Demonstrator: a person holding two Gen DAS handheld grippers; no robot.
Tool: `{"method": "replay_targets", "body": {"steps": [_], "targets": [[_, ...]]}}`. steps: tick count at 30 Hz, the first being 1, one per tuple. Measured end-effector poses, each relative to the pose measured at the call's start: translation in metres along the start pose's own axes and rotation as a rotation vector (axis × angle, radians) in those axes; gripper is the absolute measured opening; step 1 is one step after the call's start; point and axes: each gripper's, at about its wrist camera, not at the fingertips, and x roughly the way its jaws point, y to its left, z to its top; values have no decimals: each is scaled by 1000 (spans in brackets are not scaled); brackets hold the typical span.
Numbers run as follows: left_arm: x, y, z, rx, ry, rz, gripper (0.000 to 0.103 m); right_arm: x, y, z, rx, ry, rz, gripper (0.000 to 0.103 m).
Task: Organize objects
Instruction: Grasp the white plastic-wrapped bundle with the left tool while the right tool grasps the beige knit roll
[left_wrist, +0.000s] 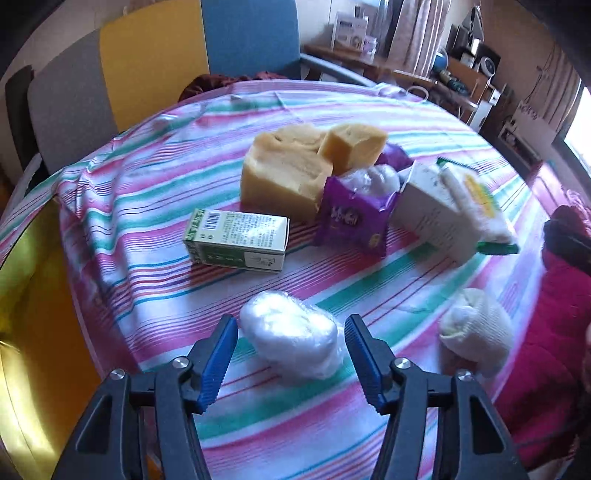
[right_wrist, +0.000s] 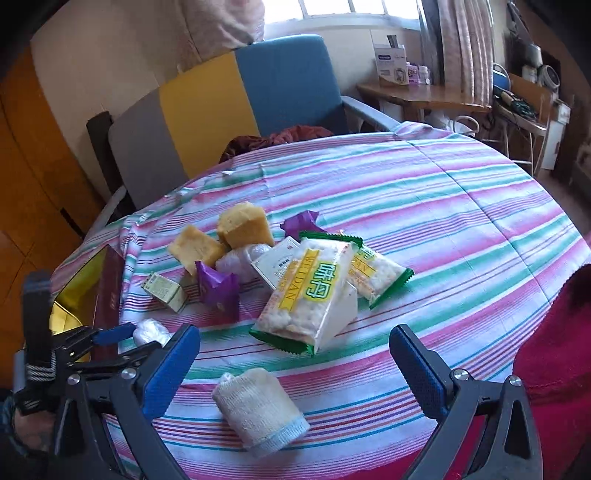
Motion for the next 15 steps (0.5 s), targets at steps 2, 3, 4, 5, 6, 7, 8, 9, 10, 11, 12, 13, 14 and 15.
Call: {"method": "replay_targets", "body": {"steps": [2, 3, 4, 5, 6, 7, 8, 9, 10, 11, 12, 13, 14, 15], "targets": [[10, -2, 0, 6, 2, 5, 57, 1, 1, 0, -2, -1, 4, 103], [14, -2, -1, -4, 1, -21, 46, 2, 1, 0, -5, 0, 5, 103], [19, -4, -2, -3, 12, -25, 40, 3, 1, 0, -8, 6, 7, 103], [18, -6, -3, 4, 0, -12, 40, 4, 2, 0, -15, 12, 11, 103], [16, -9, -5, 20, -16, -5, 39, 5, 3, 0, -24, 18, 13, 100], [13, -12, -8, 34, -25, -4, 39, 7, 5, -1, -35, 29, 18, 95], [11, -12, -9, 37, -32, -6, 39, 9, 7, -1, -49, 43, 20, 92], [10, -12, -11, 33, -38, -5, 38, 12, 9, -2, -63, 58, 20, 87], [8, -10, -12, 25, -41, -3, 38, 15, 13, -3, -80, 76, 20, 82], [6, -7, -14, 16, -45, 1, 38, 18, 16, -5, -98, 98, 26, 79], [0, -5, -17, 9, -57, 9, 38, 21, 20, -8, -119, 122, 37, 75], [-3, -3, -19, 6, -66, 9, 38, 25, 25, -10, -144, 150, 49, 75], [-8, -3, -20, 2, -73, 9, 38, 28, 30, -13, -172, 174, 61, 75], [-13, -2, -21, -3, -82, 14, 38, 32, 34, -17, -194, 198, 73, 75]]}}
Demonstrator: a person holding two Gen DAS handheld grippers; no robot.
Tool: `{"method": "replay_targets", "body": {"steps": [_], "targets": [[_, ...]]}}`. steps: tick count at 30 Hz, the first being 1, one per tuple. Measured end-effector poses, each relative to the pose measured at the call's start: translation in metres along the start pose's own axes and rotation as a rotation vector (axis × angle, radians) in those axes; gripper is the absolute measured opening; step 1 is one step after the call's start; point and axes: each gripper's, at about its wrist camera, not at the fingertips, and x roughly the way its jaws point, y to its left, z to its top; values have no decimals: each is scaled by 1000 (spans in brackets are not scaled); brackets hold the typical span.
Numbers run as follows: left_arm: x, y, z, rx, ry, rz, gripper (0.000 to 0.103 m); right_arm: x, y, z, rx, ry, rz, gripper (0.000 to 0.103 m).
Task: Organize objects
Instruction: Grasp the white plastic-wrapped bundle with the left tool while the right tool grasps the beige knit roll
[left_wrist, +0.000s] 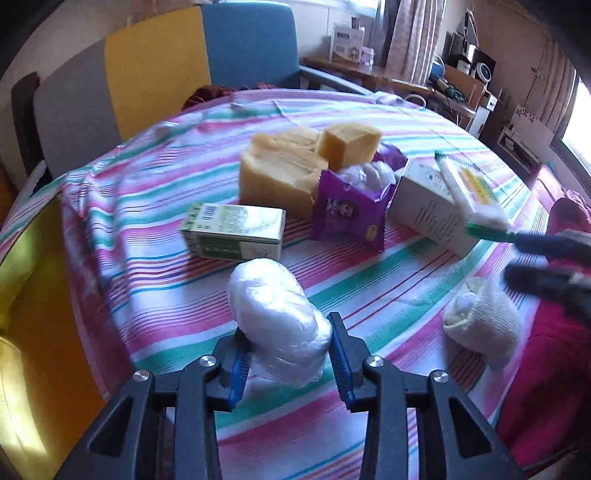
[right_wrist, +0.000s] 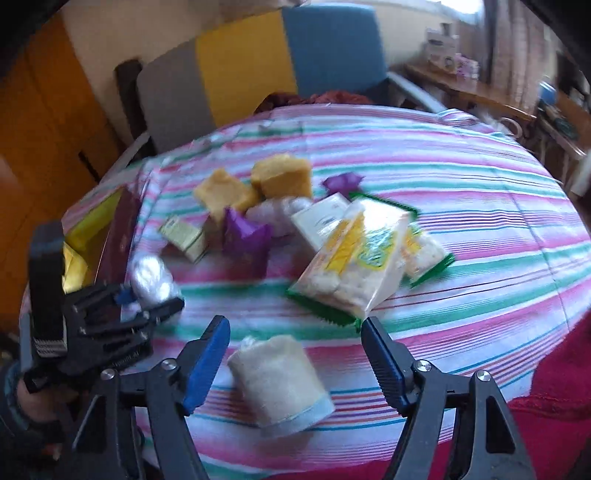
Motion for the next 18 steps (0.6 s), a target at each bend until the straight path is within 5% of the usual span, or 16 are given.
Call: {"method": "replay_targets", "body": {"steps": [6, 13, 18], "targets": [[-39, 3, -3, -10, -69, 36, 38, 33, 26, -12, -119, 152, -12, 82], [-79, 18, -8, -53, -138, 86, 38, 52, 33, -17, -160, 203, -79, 83], [-105, 29, -13, -88, -179, 130, 38, 59, 34, -19, -182, 213, -163, 59]]}}
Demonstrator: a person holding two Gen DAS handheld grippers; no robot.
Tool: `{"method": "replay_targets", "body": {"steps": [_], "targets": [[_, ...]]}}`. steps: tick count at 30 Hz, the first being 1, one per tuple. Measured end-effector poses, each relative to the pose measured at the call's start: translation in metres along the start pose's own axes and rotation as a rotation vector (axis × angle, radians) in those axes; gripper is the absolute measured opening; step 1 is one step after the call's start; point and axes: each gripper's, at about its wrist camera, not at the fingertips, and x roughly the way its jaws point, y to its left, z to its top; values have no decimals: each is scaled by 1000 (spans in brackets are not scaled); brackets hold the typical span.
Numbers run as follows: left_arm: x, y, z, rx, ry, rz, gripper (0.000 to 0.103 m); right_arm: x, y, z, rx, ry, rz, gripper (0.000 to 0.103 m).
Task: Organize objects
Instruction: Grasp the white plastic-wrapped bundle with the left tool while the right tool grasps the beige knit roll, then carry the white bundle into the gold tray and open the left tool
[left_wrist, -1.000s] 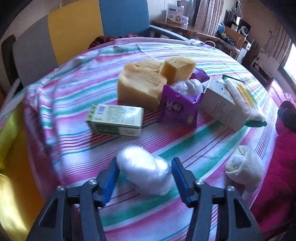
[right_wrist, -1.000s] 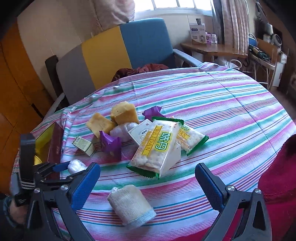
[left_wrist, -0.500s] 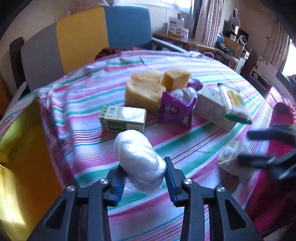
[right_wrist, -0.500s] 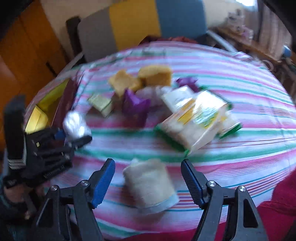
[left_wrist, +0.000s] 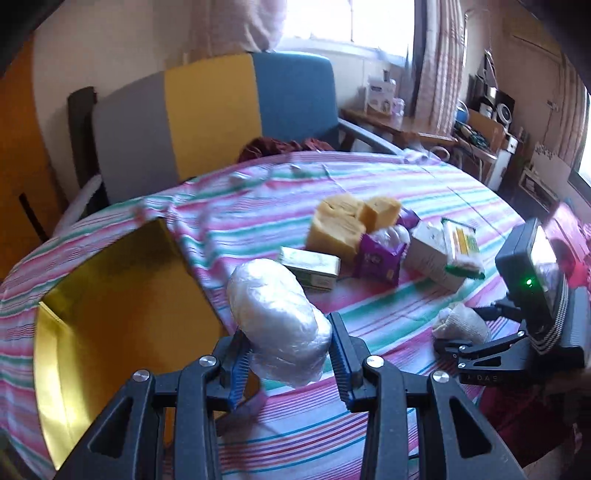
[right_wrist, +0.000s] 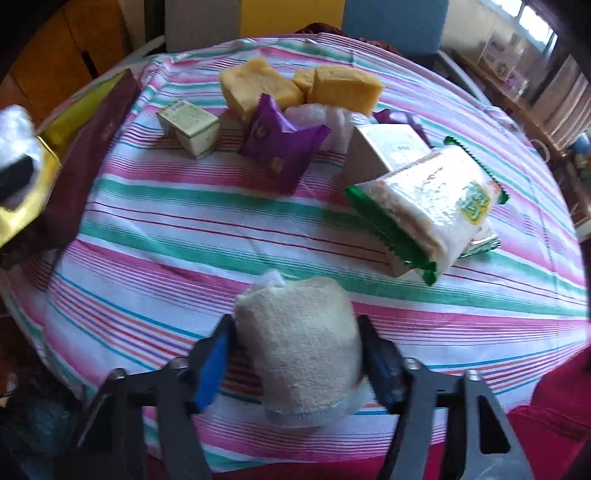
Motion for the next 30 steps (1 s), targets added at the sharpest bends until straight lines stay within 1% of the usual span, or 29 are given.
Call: {"method": "replay_targets", "body": {"steps": [6, 16, 25, 30], "targets": [[-22, 20, -2, -39, -37, 68, 38, 4, 1, 0, -6, 8, -16, 58], [-41, 51, -12, -93, -56, 126, 38, 6, -3, 3, 11, -1, -18, 58], [-45, 82, -26, -148, -37, 182, 38, 8, -6, 8, 20, -12, -25, 58], [-37, 115, -43, -190, -1, 238, 38, 8, -10, 11, 32, -19, -25, 57]]}}
